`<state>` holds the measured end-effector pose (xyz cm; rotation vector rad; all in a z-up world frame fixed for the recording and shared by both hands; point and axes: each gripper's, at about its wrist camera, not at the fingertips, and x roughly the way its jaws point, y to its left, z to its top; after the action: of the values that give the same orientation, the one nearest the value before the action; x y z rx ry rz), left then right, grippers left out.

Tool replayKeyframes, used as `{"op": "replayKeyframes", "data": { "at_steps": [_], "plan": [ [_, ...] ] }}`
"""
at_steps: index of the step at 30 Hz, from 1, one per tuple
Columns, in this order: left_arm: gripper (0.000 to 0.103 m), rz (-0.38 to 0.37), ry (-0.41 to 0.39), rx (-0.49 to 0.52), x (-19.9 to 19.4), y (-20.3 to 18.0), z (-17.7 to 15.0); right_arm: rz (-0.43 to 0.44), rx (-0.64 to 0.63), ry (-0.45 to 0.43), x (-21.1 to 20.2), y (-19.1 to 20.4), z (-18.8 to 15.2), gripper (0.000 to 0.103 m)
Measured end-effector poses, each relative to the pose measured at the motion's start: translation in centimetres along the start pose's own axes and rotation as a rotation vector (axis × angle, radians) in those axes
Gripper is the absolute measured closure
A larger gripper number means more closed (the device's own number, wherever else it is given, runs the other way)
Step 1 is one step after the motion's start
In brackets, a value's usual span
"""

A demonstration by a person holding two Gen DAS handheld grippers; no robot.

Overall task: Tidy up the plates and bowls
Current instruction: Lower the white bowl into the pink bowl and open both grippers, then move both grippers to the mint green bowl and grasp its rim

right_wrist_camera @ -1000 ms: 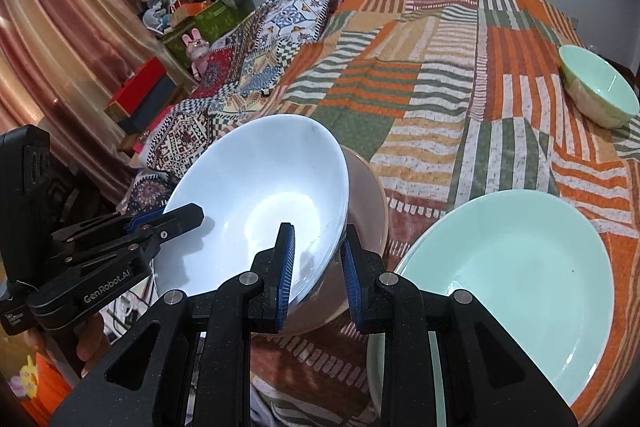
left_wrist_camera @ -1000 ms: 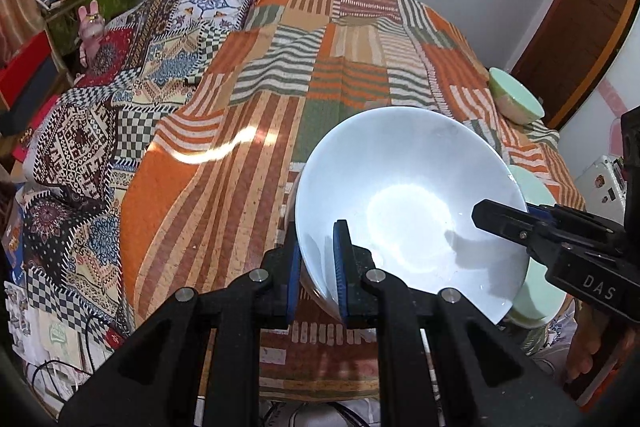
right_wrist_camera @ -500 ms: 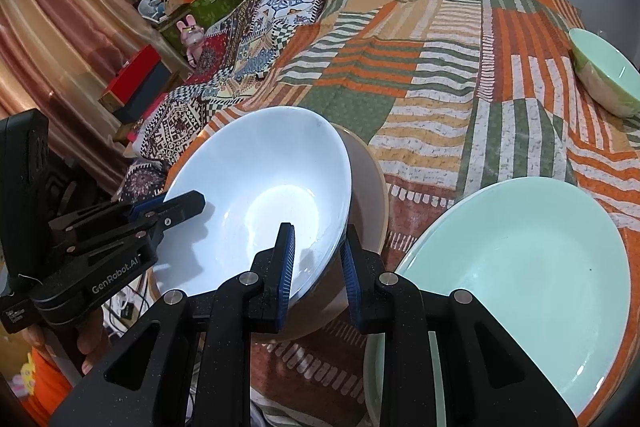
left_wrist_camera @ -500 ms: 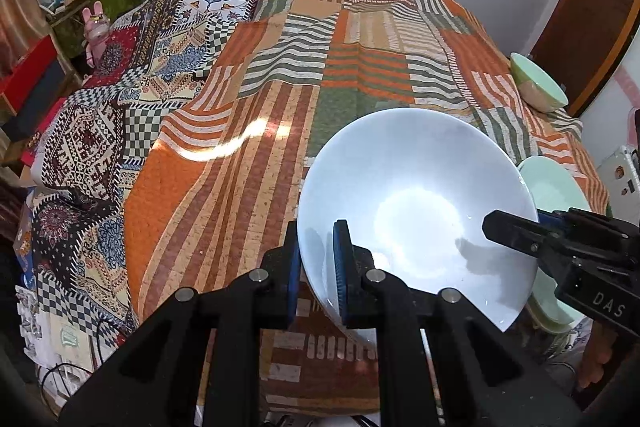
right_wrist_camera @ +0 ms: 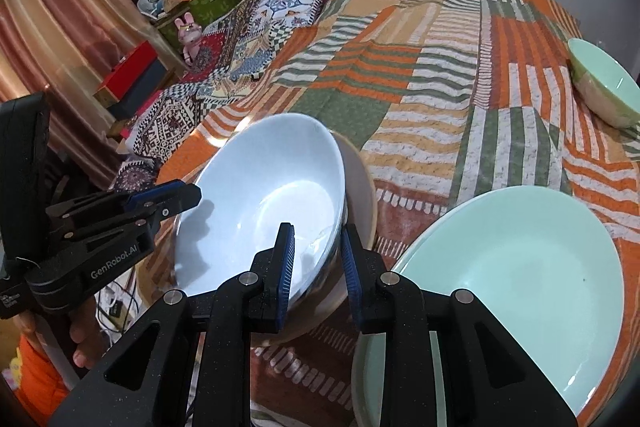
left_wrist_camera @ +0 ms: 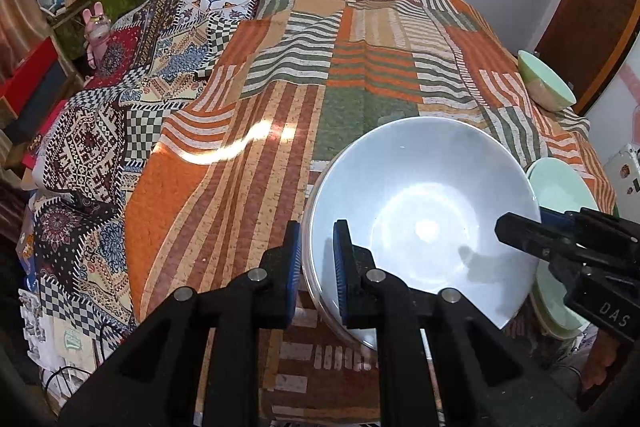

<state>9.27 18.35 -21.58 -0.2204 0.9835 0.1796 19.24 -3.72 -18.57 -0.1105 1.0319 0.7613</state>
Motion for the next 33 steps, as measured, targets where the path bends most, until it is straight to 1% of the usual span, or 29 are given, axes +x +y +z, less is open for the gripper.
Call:
{"op": "replayKeyframes", "data": {
  "at_steps": [9, 15, 17, 20, 21, 25, 28, 32, 33],
  "plan": [
    [0.089, -0.008, 0.005, -0.003, -0.3, 0.0, 0.1, 0.004, 0.009, 0.014, 0.0, -0.2, -0.1, 0.080],
    [0.089, -0.007, -0.025, 0.002, -1.8, -0.4, 0.3, 0.015, 0.014, 0.011, -0.7, -0.3, -0.2, 0.079],
    [0.089, -0.007, -0.046, 0.009, -2.8, -0.7, 0.7, 0.011, 0.013, -0.004, -1.3, -0.4, -0.2, 0.078],
    [0.089, -0.008, -0.084, 0.028, -4.4, -1.4, 1.2, 0.014, 0.015, -0.055, -3.0, -1.0, -0.1, 0.072],
    [0.087, -0.008, -0.096, 0.033, -4.9, -1.8, 1.4, 0.014, 0.018, -0.076, -3.8, -1.3, 0.0, 0.072],
    [0.085, -0.037, -0.153, 0.040, -7.3, -3.1, 2.3, -0.001, 0.024, -0.141, -6.5, -2.5, 0.3, 0.071],
    [0.079, -0.054, -0.194, 0.050, -9.0, -4.5, 3.2, -0.022, 0.040, -0.196, -8.8, -3.9, 0.5, 0.071],
    [0.066, -0.063, -0.255, 0.074, -10.9, -6.5, 4.4, -0.049, 0.078, -0.266, -11.8, -6.0, 0.7, 0.071],
    [0.061, -0.067, -0.268, 0.078, -11.3, -6.9, 4.7, -0.059, 0.087, -0.283, -12.5, -6.6, 0.7, 0.071]
  ]
}}
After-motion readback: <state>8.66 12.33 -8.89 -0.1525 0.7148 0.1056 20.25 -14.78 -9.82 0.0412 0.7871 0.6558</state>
